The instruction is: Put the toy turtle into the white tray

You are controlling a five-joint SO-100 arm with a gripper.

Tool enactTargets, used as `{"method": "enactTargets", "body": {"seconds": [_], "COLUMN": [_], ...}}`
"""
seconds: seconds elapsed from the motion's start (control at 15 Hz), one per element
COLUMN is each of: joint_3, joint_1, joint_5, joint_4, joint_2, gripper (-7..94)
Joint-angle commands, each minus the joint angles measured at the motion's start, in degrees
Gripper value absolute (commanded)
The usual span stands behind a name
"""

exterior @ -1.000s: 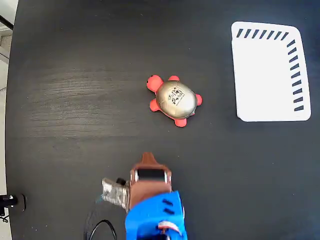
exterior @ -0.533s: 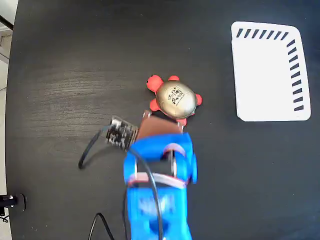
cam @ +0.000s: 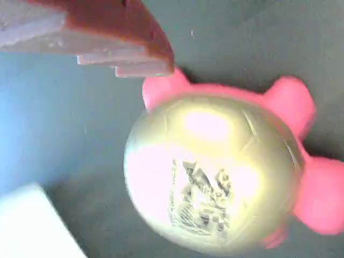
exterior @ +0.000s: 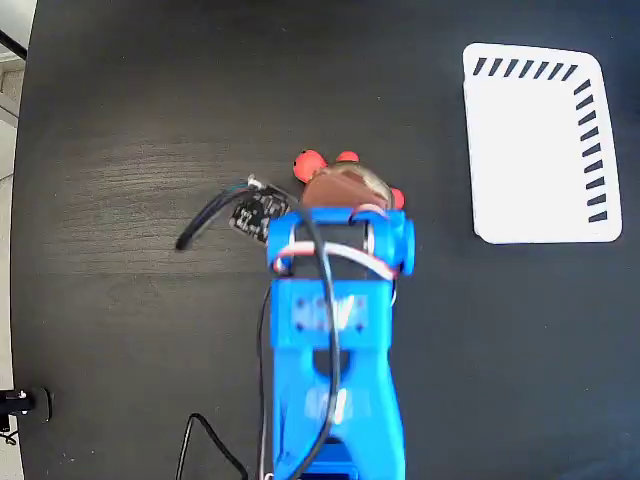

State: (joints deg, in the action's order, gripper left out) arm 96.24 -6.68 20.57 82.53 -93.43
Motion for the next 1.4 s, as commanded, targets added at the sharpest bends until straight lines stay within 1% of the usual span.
{"method": "enactTargets", "body": {"seconds": [0.0, 0.07, 0.47, 0.73, 1.07, 1.33], "joint_3": [-4.48, -4.83, -11.95, -12.57, -11.60, -11.95], "joint_1": [-0.79, -0.79, -3.43, -4.57, -2.46, -1.93], "joint_5": [1.49, 1.93, 4.31, 5.01, 6.94, 7.65], "joint_4": [1.32, 1.41, 3.87, 1.23, -3.16, -3.78], "joint_2": [0.88, 2.81, 14.50, 18.81, 22.68, 24.87], "gripper": [51, 54, 54, 54, 54, 53]}}
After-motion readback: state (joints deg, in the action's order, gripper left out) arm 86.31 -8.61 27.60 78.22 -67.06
